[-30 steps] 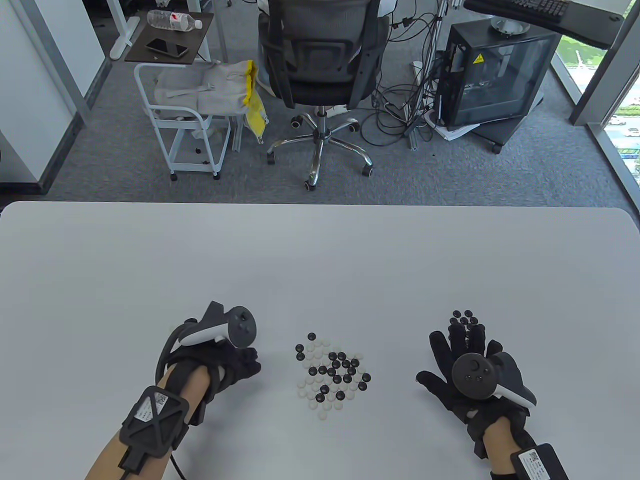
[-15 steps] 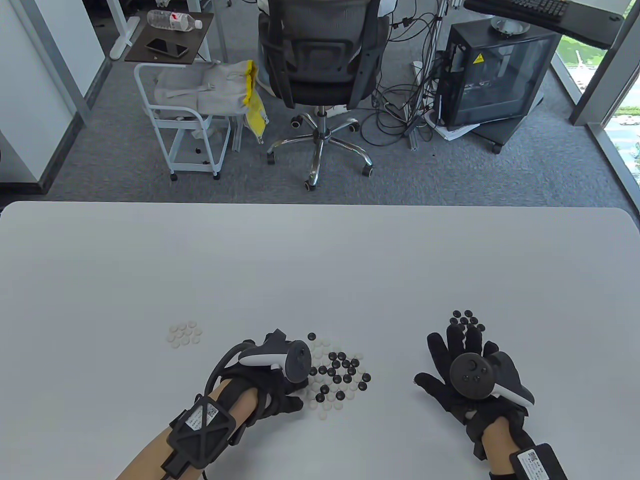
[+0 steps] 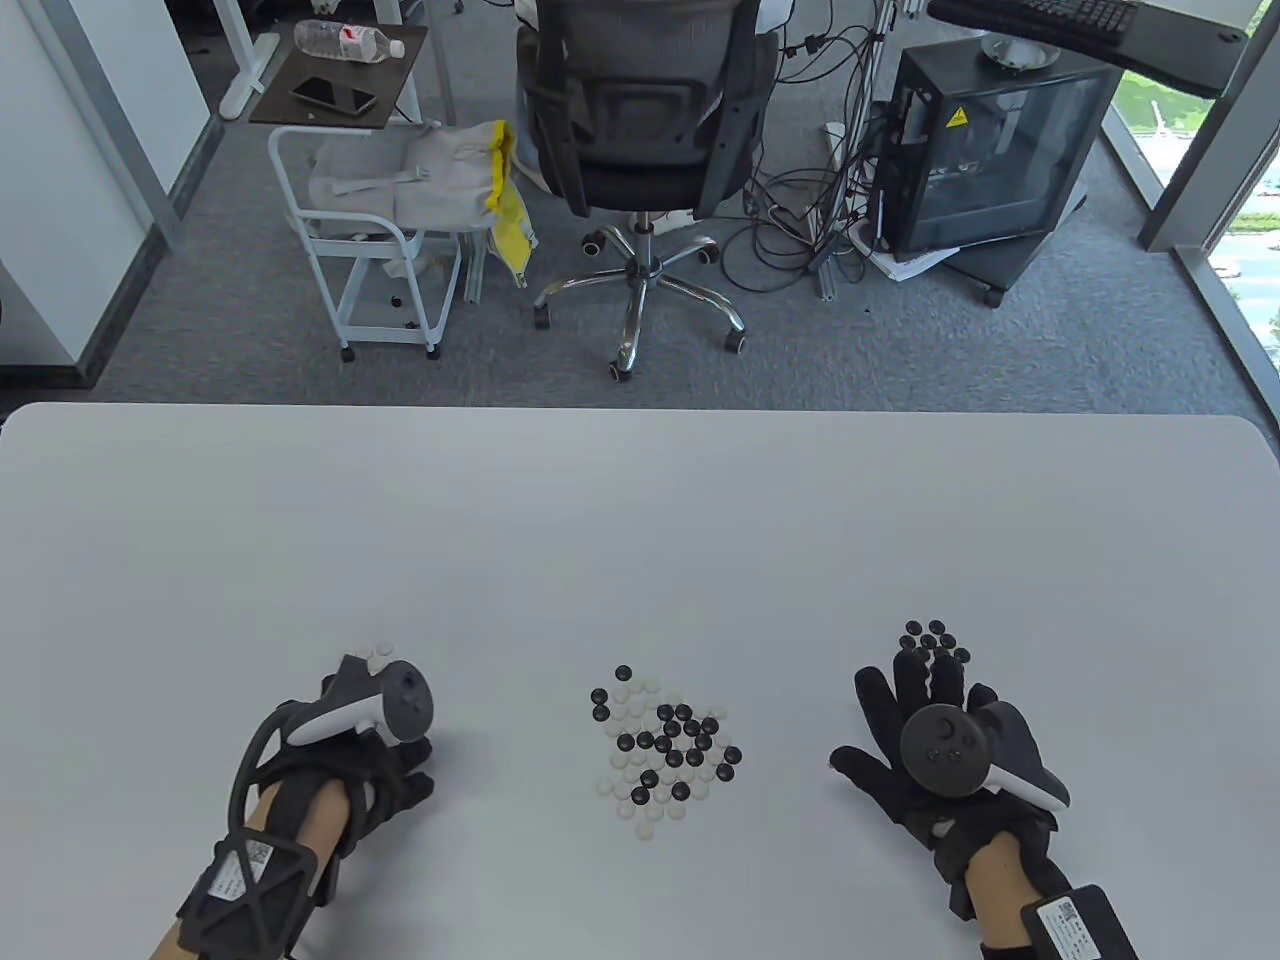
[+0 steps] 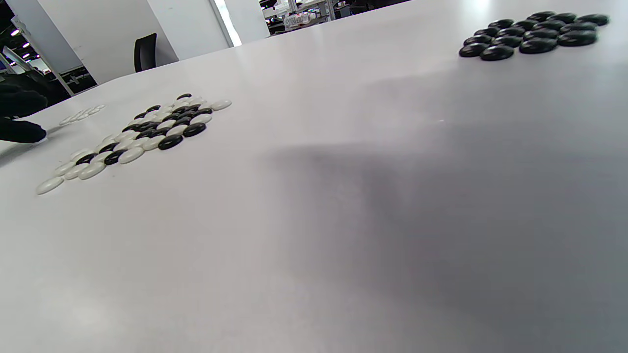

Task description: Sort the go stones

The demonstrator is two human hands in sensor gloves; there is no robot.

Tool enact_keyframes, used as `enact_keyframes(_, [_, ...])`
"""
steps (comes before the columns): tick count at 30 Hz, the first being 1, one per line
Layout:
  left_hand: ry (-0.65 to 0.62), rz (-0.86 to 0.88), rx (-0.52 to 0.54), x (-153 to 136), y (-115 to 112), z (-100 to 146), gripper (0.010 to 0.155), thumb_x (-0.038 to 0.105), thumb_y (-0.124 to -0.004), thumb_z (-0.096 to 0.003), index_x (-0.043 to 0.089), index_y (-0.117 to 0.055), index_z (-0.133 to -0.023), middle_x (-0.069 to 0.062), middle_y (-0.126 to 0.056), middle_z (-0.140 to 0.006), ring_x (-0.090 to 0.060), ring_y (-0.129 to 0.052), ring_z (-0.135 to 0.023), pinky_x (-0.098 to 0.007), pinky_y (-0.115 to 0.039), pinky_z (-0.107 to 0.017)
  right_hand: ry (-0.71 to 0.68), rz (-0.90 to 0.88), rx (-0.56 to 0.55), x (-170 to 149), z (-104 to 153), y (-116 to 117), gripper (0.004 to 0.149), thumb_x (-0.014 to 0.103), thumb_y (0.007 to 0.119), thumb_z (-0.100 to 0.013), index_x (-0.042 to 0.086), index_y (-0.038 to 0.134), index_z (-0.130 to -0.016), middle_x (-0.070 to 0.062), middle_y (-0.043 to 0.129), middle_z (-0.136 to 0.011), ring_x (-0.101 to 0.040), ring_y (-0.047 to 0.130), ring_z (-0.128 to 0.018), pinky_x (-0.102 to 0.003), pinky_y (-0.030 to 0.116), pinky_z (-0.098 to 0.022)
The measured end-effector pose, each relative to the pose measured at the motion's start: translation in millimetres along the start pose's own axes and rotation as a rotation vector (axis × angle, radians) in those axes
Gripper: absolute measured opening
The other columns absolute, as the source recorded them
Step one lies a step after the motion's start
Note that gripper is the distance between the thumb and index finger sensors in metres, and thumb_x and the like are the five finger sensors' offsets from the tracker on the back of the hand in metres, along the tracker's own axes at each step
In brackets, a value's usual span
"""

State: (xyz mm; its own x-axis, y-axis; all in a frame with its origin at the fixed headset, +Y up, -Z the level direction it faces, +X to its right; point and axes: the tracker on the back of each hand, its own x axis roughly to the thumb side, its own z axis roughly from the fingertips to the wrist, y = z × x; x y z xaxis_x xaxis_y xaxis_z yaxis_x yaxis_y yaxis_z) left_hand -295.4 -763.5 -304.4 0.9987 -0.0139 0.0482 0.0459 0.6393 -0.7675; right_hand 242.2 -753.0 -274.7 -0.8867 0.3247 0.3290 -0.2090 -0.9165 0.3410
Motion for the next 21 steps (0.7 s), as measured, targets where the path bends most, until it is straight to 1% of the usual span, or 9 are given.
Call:
enact_keyframes(2, [0.032,0.056,-0.001,-17,2,-3,0.067,0.051,-0.056,-0.0515,0.033,-0.041,-0.114,-0.021,0.013,-0.108,-0.053,0.017,-0.091,-0.082,-0.004,-0.056,0.001,0.002,0.004,0,0,0,0.083,0.051,0.054,-0.066,-0.004,0.018,-0.118,-0.047,0.0,-0.109,-0.068,-0.009,-0.087,-0.084,0.002,-0.052])
enact_keyframes(4, [0.047,0.104,0.0,-28,4,-7,0.067,0.05,-0.056,-0.0514,0.034,-0.039,-0.114,-0.021,0.016,-0.107,-0.053,0.018,-0.091,-0.082,-0.003,-0.056,0.001,0.001,0.007,1,-1,1,0.083,0.051,0.054,-0.066,-0.004,0.017,-0.118,-0.047,0.0,-0.109,-0.068,-0.009,-0.087,-0.084,0.002,-0.052])
enact_keyframes(8, [0.057,0.167,-0.001,-39,7,-16,0.068,0.05,-0.055,-0.0511,0.036,-0.033,-0.114,-0.02,0.019,-0.106,-0.052,0.02,-0.09,-0.081,-0.001,-0.056,0.0,0.003,0.014,2,-3,2,0.084,0.051,0.054,-0.066,-0.004,0.017,-0.118,-0.047,0.0,-0.109,-0.068,-0.009,-0.087,-0.085,0.003,-0.052])
enact_keyframes(14, [0.064,0.218,0.001,-45,16,-23,0.068,0.051,-0.055,-0.051,0.035,-0.034,-0.114,-0.02,0.019,-0.106,-0.052,0.021,-0.09,-0.081,-0.001,-0.056,0.002,-0.006,0.013,1,-3,2,0.084,0.051,0.053,-0.066,-0.004,0.018,-0.118,-0.047,0.0,-0.109,-0.068,-0.009,-0.088,-0.085,0.003,-0.052])
enact_keyframes(18, [0.065,0.215,0.009,-43,23,-22,0.068,0.051,-0.054,-0.0509,0.035,-0.036,-0.115,-0.02,0.019,-0.106,-0.052,0.021,-0.09,-0.081,-0.001,-0.056,0.007,-0.01,0.008,0,-2,1,0.084,0.051,0.053,-0.066,-0.004,0.018,-0.118,-0.047,0.0,-0.109,-0.068,-0.009,-0.088,-0.085,0.003,-0.052])
enact_keyframes(19, [0.066,0.216,0.018,-42,26,-20,0.068,0.051,-0.054,-0.0508,0.035,-0.037,-0.115,-0.02,0.019,-0.106,-0.052,0.021,-0.09,-0.081,0.0,-0.056,0.008,-0.012,0.007,-1,-2,1,0.084,0.051,0.053,-0.066,-0.004,0.018,-0.118,-0.047,0.0,-0.109,-0.068,-0.009,-0.088,-0.085,0.003,-0.052])
enact_keyframes(21, [0.045,0.201,0.073,-35,34,-11,0.068,0.051,-0.054,-0.0509,0.034,-0.04,-0.115,-0.02,0.018,-0.108,-0.053,0.021,-0.09,-0.081,0.0,-0.055,0.008,-0.013,0.006,-1,-1,1,0.083,0.051,0.053,-0.066,-0.004,0.017,-0.118,-0.047,0.0,-0.109,-0.068,-0.009,-0.088,-0.085,0.003,-0.052])
